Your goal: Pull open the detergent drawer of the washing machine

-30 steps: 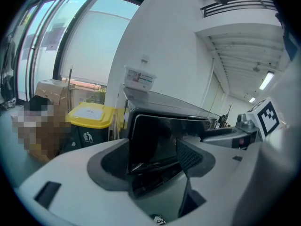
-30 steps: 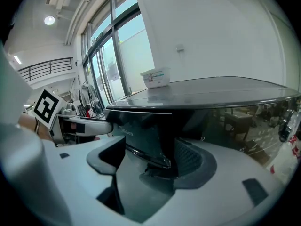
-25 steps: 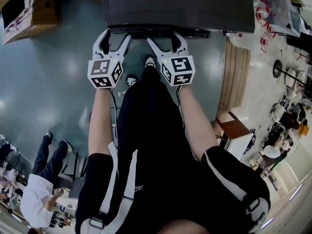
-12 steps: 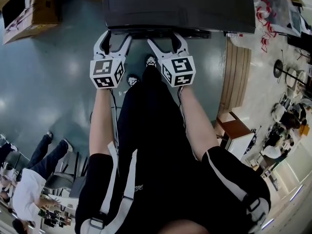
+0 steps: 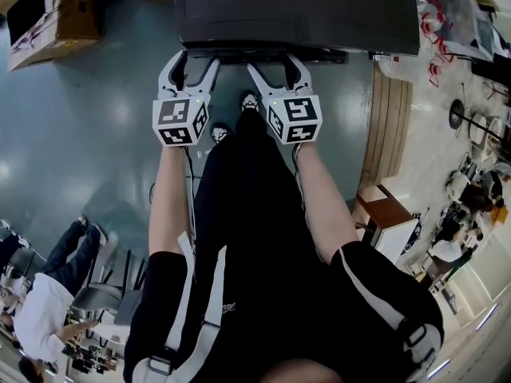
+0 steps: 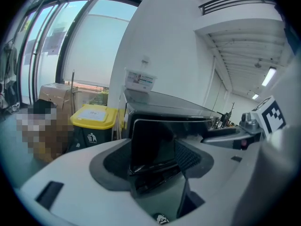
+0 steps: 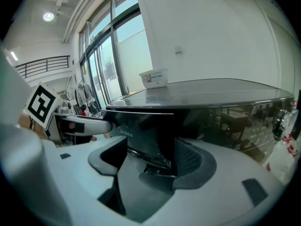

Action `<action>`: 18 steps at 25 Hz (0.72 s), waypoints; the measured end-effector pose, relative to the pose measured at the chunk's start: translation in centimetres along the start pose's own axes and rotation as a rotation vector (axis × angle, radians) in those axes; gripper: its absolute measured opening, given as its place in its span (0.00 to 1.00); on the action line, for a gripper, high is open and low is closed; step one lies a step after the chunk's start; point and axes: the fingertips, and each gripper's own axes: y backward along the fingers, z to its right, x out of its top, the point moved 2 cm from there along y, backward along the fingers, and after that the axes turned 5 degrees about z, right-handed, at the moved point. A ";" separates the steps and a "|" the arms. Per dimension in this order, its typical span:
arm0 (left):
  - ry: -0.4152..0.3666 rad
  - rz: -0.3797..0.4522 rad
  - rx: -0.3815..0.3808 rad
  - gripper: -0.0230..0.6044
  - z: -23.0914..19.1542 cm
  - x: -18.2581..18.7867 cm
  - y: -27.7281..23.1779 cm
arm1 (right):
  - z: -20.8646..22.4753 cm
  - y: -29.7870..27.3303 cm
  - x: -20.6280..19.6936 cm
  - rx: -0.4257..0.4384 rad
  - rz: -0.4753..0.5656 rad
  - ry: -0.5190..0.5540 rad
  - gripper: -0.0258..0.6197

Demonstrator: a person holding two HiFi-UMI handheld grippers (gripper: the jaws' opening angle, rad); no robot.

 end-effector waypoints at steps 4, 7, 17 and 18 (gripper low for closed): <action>-0.007 0.002 -0.012 0.49 0.4 -0.3 0.1 | -0.2 0.5 -0.4 -0.002 0.018 -0.015 0.56; -0.016 -0.015 -0.038 0.49 0.3 -0.3 0.1 | 0.1 0.6 -0.5 0.006 0.005 0.004 0.53; -0.061 -0.010 -0.076 0.50 0.5 -0.2 -0.2 | 1.5 0.3 0.0 -0.003 0.007 0.027 0.50; -0.059 -0.009 -0.084 0.50 0.5 -0.1 -0.3 | 1.4 0.1 0.1 0.001 0.008 0.044 0.48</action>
